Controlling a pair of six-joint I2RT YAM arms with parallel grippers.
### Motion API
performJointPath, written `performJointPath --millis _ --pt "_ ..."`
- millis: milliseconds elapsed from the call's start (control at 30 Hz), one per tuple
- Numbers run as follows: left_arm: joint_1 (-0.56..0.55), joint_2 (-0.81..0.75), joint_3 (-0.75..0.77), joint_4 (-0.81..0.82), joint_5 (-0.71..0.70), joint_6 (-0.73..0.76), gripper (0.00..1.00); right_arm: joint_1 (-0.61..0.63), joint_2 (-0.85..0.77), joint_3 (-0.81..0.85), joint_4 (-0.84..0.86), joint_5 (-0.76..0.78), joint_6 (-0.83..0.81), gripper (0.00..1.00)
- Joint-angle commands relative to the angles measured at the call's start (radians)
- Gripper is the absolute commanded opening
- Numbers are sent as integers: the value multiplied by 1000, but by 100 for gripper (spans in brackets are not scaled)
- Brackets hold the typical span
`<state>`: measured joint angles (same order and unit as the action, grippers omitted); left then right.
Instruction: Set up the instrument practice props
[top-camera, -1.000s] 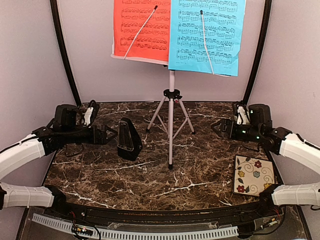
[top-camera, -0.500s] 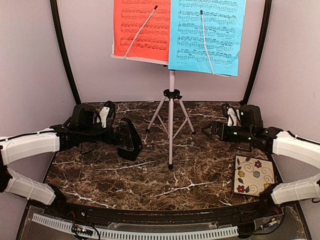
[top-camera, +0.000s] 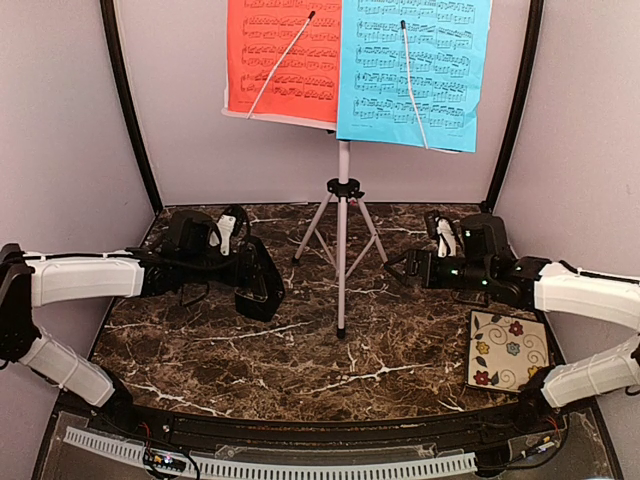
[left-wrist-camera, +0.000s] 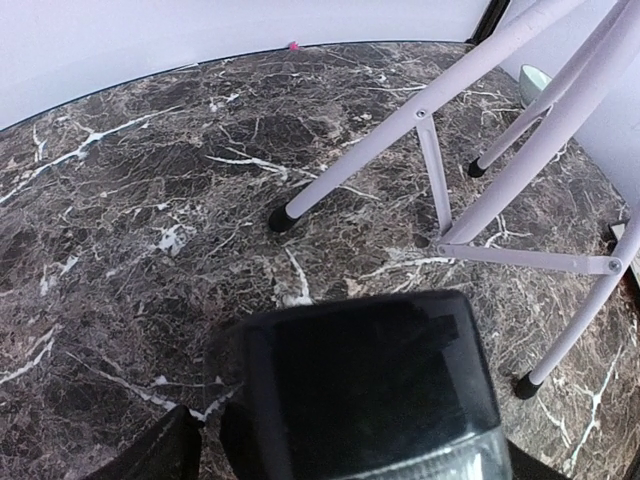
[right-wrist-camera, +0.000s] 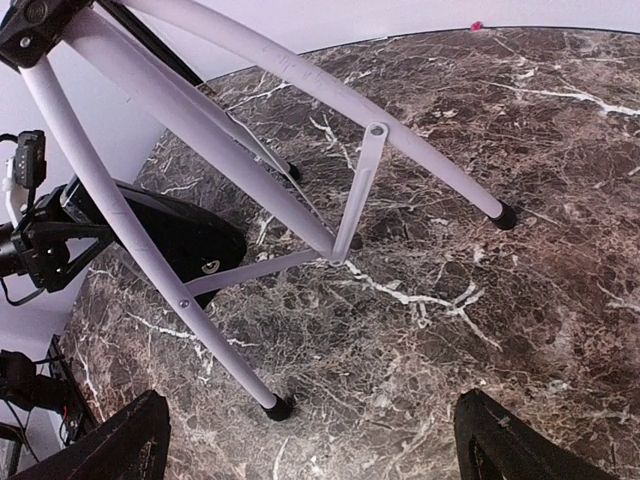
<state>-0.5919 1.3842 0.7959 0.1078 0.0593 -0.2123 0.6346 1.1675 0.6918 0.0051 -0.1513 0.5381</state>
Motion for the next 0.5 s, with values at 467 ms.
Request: performJointPath --millis 467 --pt "-15 -65 10 -17 3 48 50 47 10 28 52 12 -61 100"
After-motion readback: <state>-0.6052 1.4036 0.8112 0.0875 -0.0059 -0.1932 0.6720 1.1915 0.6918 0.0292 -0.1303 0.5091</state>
